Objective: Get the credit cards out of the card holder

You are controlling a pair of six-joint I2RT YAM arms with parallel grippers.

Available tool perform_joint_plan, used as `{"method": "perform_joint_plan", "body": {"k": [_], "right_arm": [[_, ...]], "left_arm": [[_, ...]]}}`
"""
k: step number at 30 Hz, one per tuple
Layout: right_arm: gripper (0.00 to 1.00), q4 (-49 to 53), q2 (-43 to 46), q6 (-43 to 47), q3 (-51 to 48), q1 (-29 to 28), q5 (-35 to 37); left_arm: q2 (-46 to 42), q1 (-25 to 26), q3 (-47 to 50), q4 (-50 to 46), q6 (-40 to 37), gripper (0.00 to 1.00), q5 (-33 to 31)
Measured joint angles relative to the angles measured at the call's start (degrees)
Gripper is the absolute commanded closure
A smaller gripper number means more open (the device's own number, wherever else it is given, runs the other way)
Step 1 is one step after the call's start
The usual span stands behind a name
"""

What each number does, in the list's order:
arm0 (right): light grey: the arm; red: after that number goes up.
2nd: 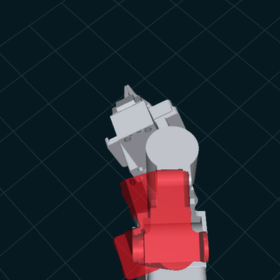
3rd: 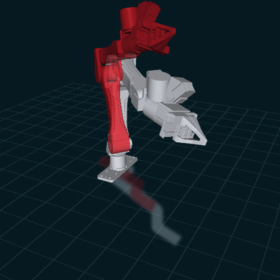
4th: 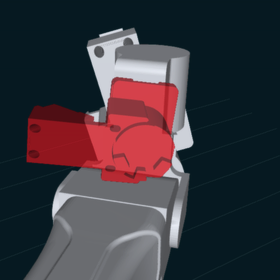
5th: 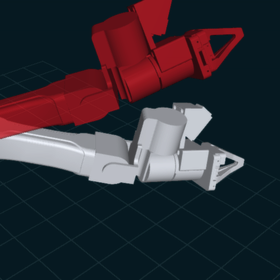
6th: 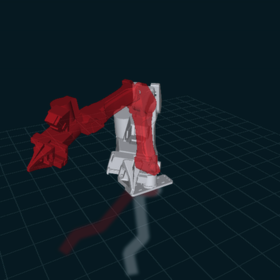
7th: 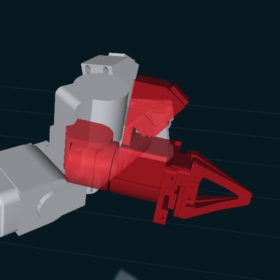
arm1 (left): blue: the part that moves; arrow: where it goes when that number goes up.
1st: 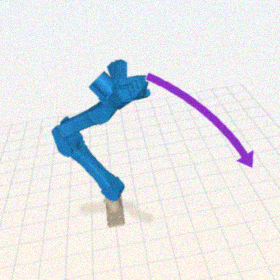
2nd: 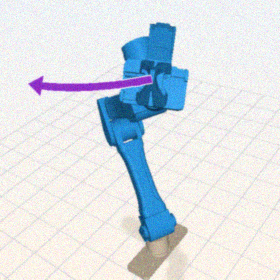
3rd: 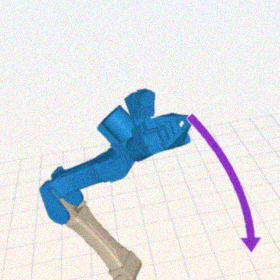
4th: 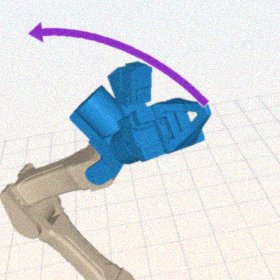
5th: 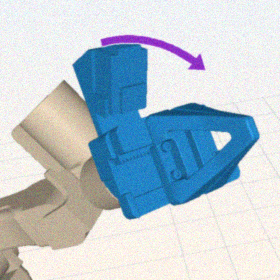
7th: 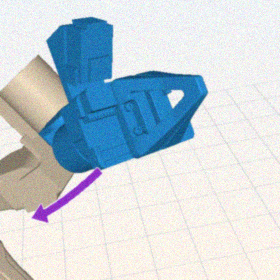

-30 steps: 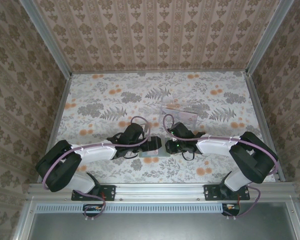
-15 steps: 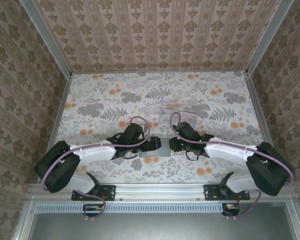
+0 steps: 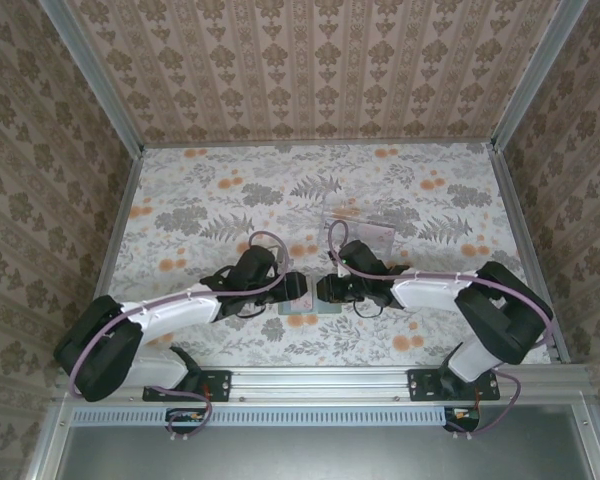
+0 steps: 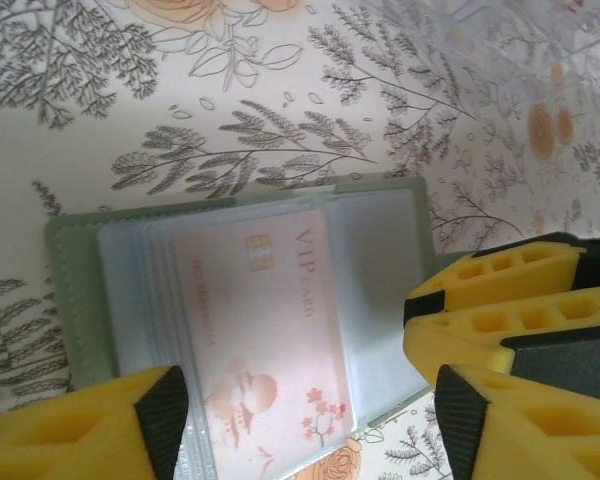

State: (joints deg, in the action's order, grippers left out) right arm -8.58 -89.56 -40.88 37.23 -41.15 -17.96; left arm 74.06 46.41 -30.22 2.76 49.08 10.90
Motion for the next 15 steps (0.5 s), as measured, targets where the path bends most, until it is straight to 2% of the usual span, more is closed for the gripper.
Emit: {"method": "perform_joint_plan", "body": {"k": [3, 5, 15], "right_arm": [[0.78, -2.7, -2.1, -2.2, 0.2, 0.0, -1.9], [0.79, -4.2, -2.9, -3.3, 0.2, 0.1, -2.7], [0.77, -8.0, -5.1, -7.0, 0.3, 0.5, -4.9]], "left_arm": [[0.1, -0.3, 0.4, -0.9, -0.5, 0.80, -0.4], [0.2, -0.5, 0.4, -0.9, -0.9, 0.90, -0.8], [5.4, -1.2, 0.5, -1.0, -0.9, 0.93, -1.3]]}}
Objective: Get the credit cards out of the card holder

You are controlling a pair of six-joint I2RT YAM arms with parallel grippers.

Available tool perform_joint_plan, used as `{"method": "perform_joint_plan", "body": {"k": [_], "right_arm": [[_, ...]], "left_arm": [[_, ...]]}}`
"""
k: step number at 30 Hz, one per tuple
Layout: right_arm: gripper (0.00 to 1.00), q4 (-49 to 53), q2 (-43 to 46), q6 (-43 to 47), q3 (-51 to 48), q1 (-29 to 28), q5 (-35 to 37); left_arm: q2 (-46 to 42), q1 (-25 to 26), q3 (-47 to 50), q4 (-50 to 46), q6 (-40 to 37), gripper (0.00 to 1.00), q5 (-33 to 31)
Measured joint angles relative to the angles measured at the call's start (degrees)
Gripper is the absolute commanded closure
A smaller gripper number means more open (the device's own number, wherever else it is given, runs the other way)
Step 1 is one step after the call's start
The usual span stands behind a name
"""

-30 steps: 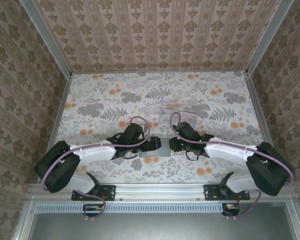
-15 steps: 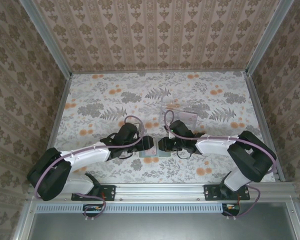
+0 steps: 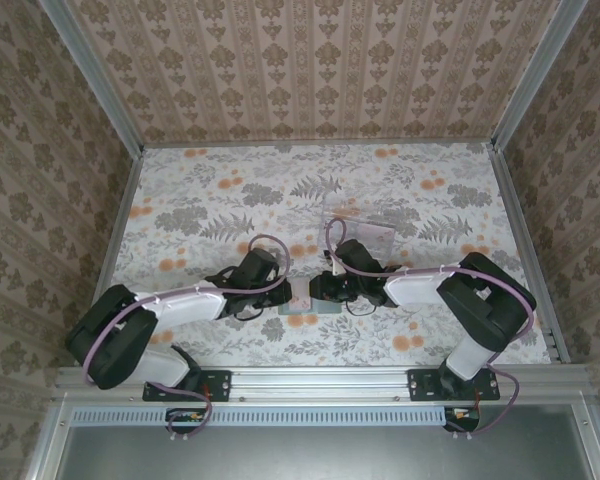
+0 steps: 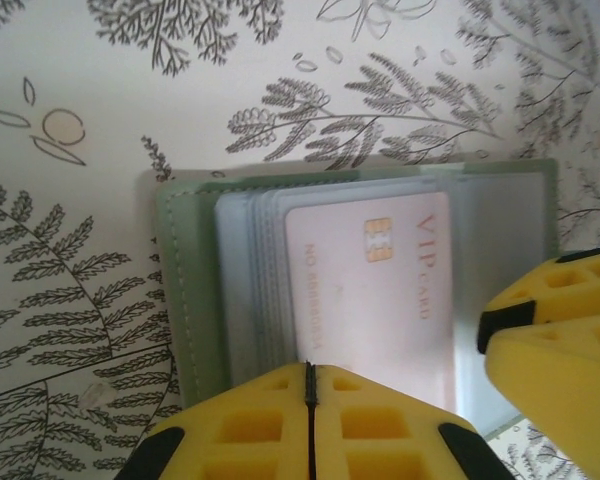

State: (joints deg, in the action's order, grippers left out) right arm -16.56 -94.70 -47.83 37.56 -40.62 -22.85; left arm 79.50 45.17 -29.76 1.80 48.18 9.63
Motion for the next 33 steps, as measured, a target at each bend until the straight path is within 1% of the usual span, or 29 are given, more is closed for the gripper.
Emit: {"method": "perform_joint_plan", "body": {"k": [15, 17, 21, 27, 29, 33], "right_arm": [[0.79, 0.0, -1.4, -0.6, 0.4, 0.5, -0.4], [0.80, 0.0, -1.6, -0.6, 0.4, 0.5, -0.4], [0.80, 0.0, -2.5, -0.9, 0.8, 0.6, -0.4], [0.80, -0.1, -3.3, -1.7, 1.3, 0.7, -1.5], [0.83, -0.2, -3.4, -1.9, 1.3, 0.7, -1.6], [0.94, -0.2, -3.6, -2.3, 1.3, 0.9, -1.7]], "left_arm": [[0.8, 0.0, 0.1, 1.7, 0.2, 0.95, 0.0], [0.8, 0.0, 0.1, 1.7, 0.2, 0.97, 0.0], [1.0, 0.1, 0.1, 1.9, 0.2, 0.97, 0.0], [1.2, 0.1, 0.1, 2.5, 0.2, 0.98, 0.0], [1.3, 0.2, 0.1, 2.6, 0.2, 0.98, 0.0], [1.3, 0.2, 0.1, 2.7, 0.2, 0.98, 0.0]]}}
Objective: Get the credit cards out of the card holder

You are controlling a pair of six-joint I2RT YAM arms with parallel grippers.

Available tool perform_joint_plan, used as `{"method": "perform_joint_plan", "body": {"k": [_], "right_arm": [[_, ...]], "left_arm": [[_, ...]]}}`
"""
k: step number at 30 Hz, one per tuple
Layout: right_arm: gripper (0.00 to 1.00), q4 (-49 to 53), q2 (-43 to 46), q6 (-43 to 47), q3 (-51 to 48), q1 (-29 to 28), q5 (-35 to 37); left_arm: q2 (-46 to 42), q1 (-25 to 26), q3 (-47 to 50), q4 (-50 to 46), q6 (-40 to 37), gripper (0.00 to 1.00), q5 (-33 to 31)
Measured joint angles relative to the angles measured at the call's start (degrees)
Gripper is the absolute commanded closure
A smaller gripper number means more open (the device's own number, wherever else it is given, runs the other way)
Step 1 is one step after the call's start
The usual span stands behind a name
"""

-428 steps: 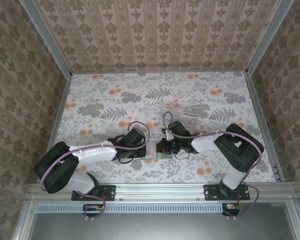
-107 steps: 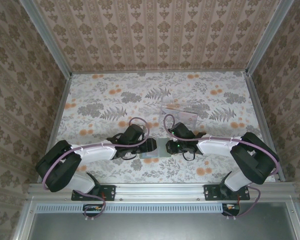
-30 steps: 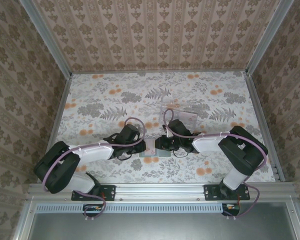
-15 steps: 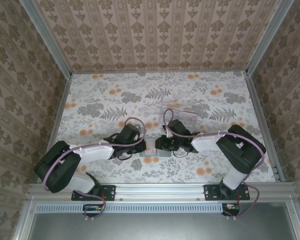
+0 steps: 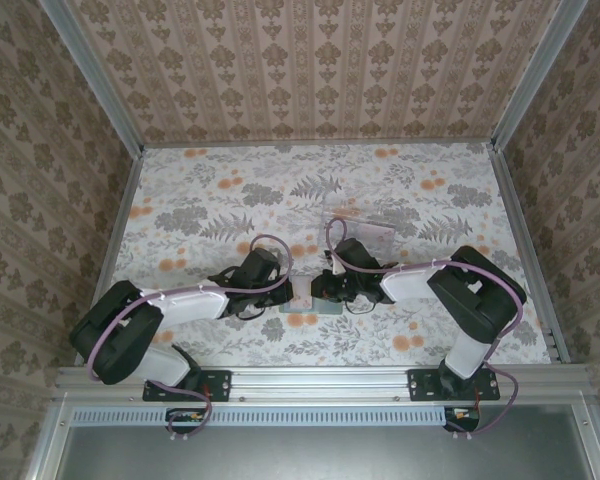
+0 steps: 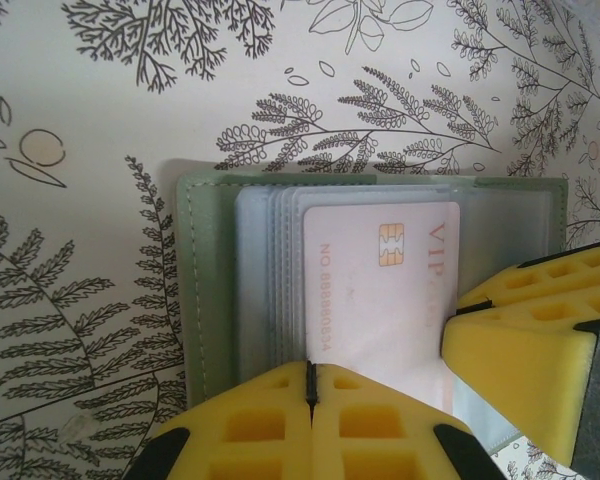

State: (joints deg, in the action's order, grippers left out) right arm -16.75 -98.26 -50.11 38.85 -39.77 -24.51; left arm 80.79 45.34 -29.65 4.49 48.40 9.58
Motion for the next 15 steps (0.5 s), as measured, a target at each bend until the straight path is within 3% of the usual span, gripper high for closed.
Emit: {"method": "perform_joint_plan", "body": {"k": [2, 15], "right_arm": [[1.00, -0.3, 0.0, -0.2, 0.0, 0.3, 0.0], [1.00, -4.3, 1.6, -1.4, -4.1, 3.0, -1.4]], "left_arm": [[0.0, 0.0, 0.0, 0.0, 0.0, 0.98, 0.0], [0.2, 0.0, -0.2, -0.4, 0.9, 1.00, -1.0]]}}
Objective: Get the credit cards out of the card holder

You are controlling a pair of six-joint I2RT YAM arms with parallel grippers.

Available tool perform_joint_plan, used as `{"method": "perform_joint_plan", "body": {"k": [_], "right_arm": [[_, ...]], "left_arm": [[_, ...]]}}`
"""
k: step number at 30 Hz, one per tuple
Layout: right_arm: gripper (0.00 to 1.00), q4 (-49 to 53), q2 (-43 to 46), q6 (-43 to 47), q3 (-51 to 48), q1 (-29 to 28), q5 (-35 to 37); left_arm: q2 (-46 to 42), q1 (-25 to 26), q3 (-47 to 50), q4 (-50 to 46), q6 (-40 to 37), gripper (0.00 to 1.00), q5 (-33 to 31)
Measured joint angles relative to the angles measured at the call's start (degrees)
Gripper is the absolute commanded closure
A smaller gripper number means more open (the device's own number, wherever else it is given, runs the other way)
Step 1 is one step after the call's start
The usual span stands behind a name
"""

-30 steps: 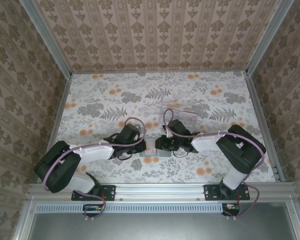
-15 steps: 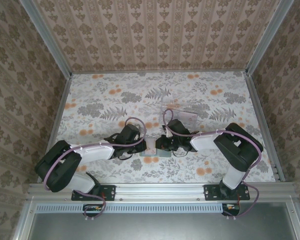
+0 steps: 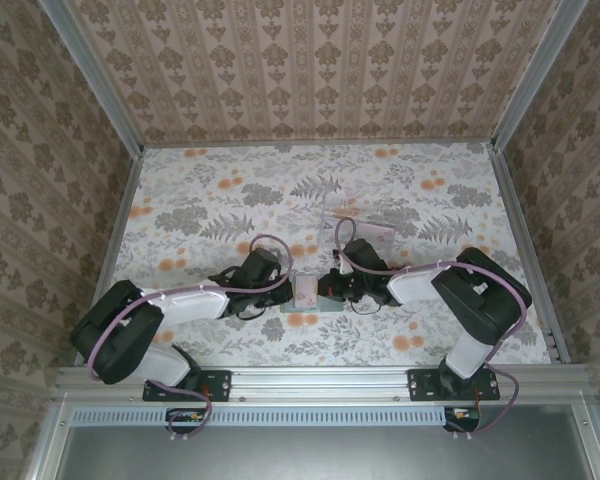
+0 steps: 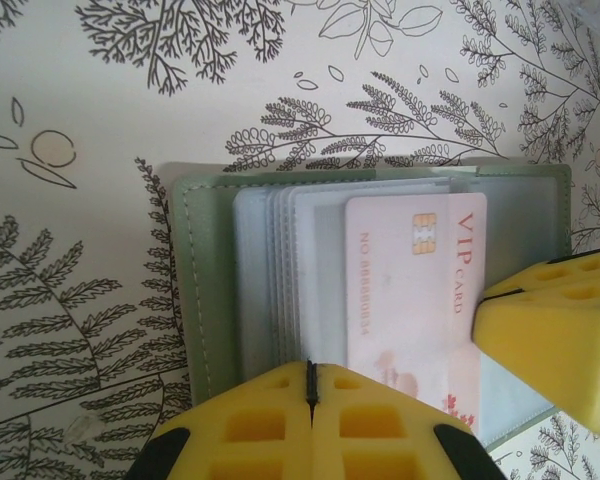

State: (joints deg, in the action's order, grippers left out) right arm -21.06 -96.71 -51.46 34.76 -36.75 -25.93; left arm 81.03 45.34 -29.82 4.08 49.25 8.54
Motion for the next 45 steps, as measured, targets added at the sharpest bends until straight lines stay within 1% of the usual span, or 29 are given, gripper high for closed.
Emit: {"method": "perform_joint_plan", "body": {"k": [9, 16, 22, 25, 28, 32, 37, 38, 39, 40, 43, 44, 45], "right_arm": [[1.00, -2.1, 2.8, -0.5, -4.2, 3.1, -1.4], [1.00, -1.3, 9.6, -0.3, -7.6, 6.7, -3.1], [1.00, 4.7, 19.6, 2.7, -7.8, 8.8, -3.6], [1.00, 10.1, 25.4, 5.6, -7.3, 9.4, -3.5], [1.00, 18.8, 30.6, 9.9, -4.6, 9.5, -2.2], [1.00, 28.9, 35.5, 16.3, 0.9, 9.5, 1.1], [1.00, 38.7, 37.2, 23.0, 8.3, 9.1, 6.6], [1.00, 40.8, 37.1, 24.3, 9.9, 8.7, 8.1], [1.00, 42.8, 36.8, 25.7, 11.6, 8.1, 9.7], [1.00, 44.4, 36.4, 26.9, 13.1, 7.4, 11.1], [1.00, 48.8, 35.1, 32.4, 18.0, 4.7, 16.6], [1.00, 49.8, 34.5, 34.6, 19.4, 3.8, 18.5], [1.00, 50.9, 33.9, 36.9, 20.6, 3.0, 20.2]], "left_arm": [[0.0, 0.0, -0.1, -0.5, 0.0, 1.00, -0.2], [0.0, 0.0, -0.3, -0.9, 0.0, 1.00, -0.3], [-0.1, 0.0, -0.3, -1.0, 0.0, 1.00, -0.3], [-0.3, 0.0, -0.4, -1.3, 0.0, 1.00, -0.3], [-1.1, 0.0, -0.4, -2.6, 0.0, 1.00, -0.4], [-3.3, 0.0, -0.4, -5.0, -0.1, 0.77, -0.9], [-9.0, 0.0, -0.7, -6.1, -1.1, 0.55, -1.7], [-10.4, 0.0, -0.7, -6.1, -1.4, 0.45, -2.0], [-11.8, 0.0, -0.7, -6.1, -1.5, 0.29, -2.2], [-13.3, 0.0, -0.7, -6.2, -1.5, 0.20, -2.4], [-18.7, -0.1, -0.4, -6.6, -1.8, 0.02, -3.3], [-21.1, -0.1, -0.1, -6.7, -1.8, 0.00, -3.8], [-23.7, -0.1, 0.5, -6.8, -1.6, 0.00, -4.3]]}}
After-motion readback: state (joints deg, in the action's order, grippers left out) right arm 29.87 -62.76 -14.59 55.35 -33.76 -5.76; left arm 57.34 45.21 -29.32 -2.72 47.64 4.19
